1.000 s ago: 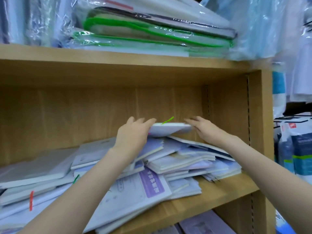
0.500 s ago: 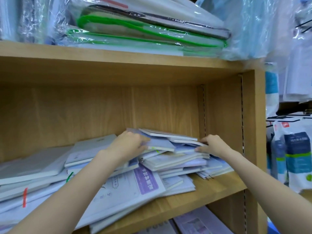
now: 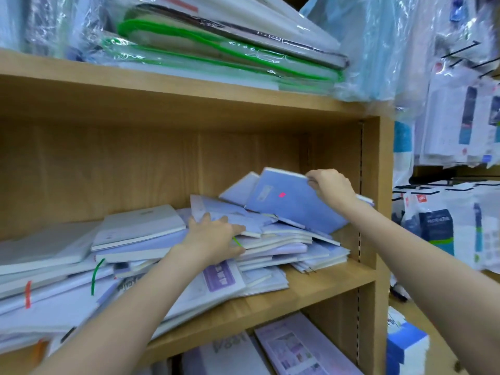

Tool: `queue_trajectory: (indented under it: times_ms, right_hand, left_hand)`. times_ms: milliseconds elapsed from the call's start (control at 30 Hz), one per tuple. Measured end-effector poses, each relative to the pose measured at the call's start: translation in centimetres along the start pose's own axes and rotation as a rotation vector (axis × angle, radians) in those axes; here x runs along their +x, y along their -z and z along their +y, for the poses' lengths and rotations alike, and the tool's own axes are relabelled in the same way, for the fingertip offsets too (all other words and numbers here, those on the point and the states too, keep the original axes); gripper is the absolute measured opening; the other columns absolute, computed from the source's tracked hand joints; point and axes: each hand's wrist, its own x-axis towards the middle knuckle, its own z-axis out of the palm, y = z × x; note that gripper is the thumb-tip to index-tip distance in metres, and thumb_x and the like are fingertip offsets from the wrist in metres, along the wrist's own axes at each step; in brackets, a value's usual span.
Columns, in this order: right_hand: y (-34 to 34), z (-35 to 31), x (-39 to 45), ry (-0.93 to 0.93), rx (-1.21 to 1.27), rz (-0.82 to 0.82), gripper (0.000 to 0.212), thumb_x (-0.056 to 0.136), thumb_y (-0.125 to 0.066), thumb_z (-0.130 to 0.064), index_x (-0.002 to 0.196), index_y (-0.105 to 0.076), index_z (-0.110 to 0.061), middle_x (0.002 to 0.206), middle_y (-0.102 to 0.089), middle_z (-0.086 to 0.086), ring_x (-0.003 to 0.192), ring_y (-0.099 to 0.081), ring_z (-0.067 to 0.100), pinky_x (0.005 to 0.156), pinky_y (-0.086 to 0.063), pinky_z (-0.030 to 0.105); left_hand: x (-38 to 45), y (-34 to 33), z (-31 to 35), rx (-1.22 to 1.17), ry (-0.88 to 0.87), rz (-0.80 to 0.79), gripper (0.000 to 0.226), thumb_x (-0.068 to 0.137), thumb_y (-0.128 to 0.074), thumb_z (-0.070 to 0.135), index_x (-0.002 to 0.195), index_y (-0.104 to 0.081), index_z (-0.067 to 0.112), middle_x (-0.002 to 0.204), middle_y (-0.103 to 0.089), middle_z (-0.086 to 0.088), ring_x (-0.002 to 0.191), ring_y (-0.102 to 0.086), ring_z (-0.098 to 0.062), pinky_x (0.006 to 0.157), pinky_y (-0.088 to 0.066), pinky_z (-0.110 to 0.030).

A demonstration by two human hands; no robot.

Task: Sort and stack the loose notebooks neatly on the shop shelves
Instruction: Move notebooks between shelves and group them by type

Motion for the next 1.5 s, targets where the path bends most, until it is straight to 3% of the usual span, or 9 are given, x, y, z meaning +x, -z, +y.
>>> queue_trajectory:
  times_ms: [267, 367, 600, 767, 900, 1067, 1233, 1367, 1500]
  right_hand:
    - [1.3, -1.0, -1.4, 0.084, -0.045, -0.205, 0.028, 0.094, -0.053, -0.017, 0.121, -0.058, -0.013, 0.112, -0.064, 0.01, 0.104, -0.055, 0.029, 0.075, -0.043, 0.035]
    - [0.6, -2.6, -2.0, 0.069, -0.13, -0.278, 0.016, 0.09, -0.045, 0.0, 0.095, -0.055, -0.011, 0.101, -0.06, 0.016, 0.098, -0.058, 0.036, 0.071, -0.044, 0.037]
    - [4.7, -4.2, -3.9, 0.142, -0.084, 0.14, 0.023, 0.093, -0.048, -0.009, 0.11, -0.062, -0.017, 0.105, -0.066, 0.005, 0.095, -0.059, 0.035, 0.072, -0.047, 0.039]
    - [9.1, -1.4, -9.5, 0.185, 0.433, 0.38, 0.022, 0.083, -0.063, -0.002, 0.105, -0.068, -0.004, 0.098, -0.07, -0.001, 0.089, -0.06, 0.004, 0.083, -0.044, 0.015]
    - [11.3, -1.0, -14.4, 0.102, 0.759, 0.268, 0.022, 0.087, -0.06, -0.005, 0.106, -0.064, -0.015, 0.095, -0.064, -0.023, 0.088, -0.057, -0.007, 0.079, -0.042, 0.014]
    - [9.9, -2.6, -21.2, 0.036, 0.909, 0.096, 0.021, 0.084, -0.066, -0.01, 0.105, -0.066, -0.015, 0.1, -0.065, -0.004, 0.098, -0.057, 0.012, 0.085, -0.043, 0.021]
    - [5.7, -1.6, -27.4, -0.228, 0.713, -0.097, 0.025, 0.082, -0.068, -0.014, 0.106, -0.066, -0.022, 0.089, -0.045, -0.004, 0.086, -0.052, 0.006, 0.081, -0.046, 0.023]
    - [2.0, -1.2, -32.5, -0.795, 1.334, -0.408, 0.026, 0.095, -0.048, -0.005, 0.119, -0.058, -0.007, 0.107, -0.06, 0.019, 0.084, -0.066, 0.023, 0.074, -0.057, 0.031]
    - [-1.1, -0.5, -35.8, -0.955, 1.305, -0.63, 0.039, 0.09, -0.059, -0.03, 0.12, -0.059, -0.004, 0.116, -0.064, 0.021, 0.092, -0.062, 0.022, 0.071, -0.05, 0.026]
  left_hand:
    - [-0.4, 0.1, 0.1, 0.016, 0.001, 0.079, 0.054, 0.087, -0.048, 0.054, 0.137, -0.038, 0.035, 0.146, -0.038, -0.002, 0.134, -0.031, -0.028, 0.108, -0.018, -0.048]
    - [-0.5, -0.1, 0.1, 0.008, 0.0, 0.088, 0.051, 0.089, -0.045, 0.053, 0.137, -0.039, 0.036, 0.145, -0.039, -0.001, 0.133, -0.032, -0.028, 0.109, -0.018, -0.047]
    - [-0.9, -0.5, 0.4, -0.034, -0.017, 0.205, 0.042, 0.093, -0.046, 0.041, 0.134, -0.046, 0.03, 0.138, -0.049, 0.0, 0.128, -0.041, -0.023, 0.106, -0.026, -0.038]
    - [-6.2, -2.4, 1.4, -1.076, -0.106, 0.636, 0.023, 0.091, -0.055, 0.015, 0.09, -0.069, 0.033, 0.08, -0.068, 0.018, 0.08, -0.064, -0.002, 0.066, -0.046, -0.014]
    - [-9.9, -5.0, 2.8, -2.123, 0.153, -0.043, 0.024, 0.095, -0.046, 0.026, 0.098, -0.064, 0.01, 0.103, -0.07, -0.013, 0.092, -0.067, -0.03, 0.067, -0.058, -0.027]
    - [-12.3, -6.3, 3.0, -2.519, 0.003, -0.621, 0.068, 0.056, -0.087, 0.018, 0.114, -0.061, -0.008, 0.117, -0.055, -0.037, 0.093, -0.064, -0.047, 0.066, -0.058, -0.043]
    - [-15.5, -12.5, 5.4, -2.032, 0.031, -0.725, 0.093, 0.049, -0.09, 0.008, 0.131, -0.048, 0.007, 0.115, -0.062, -0.026, 0.098, -0.065, -0.031, 0.082, -0.056, -0.034]
    - [-16.7, -16.1, 7.8, -1.768, 0.104, -0.78, 0.067, 0.083, -0.063, -0.003, 0.137, -0.033, 0.023, 0.092, -0.073, -0.008, 0.083, -0.069, -0.012, 0.064, -0.054, -0.019]
    - [-16.3, -20.5, 8.3, -1.405, 0.005, -0.64, 0.076, 0.083, -0.068, 0.005, 0.145, -0.027, 0.021, 0.145, -0.035, -0.006, 0.131, -0.036, -0.016, 0.075, -0.046, -0.01]
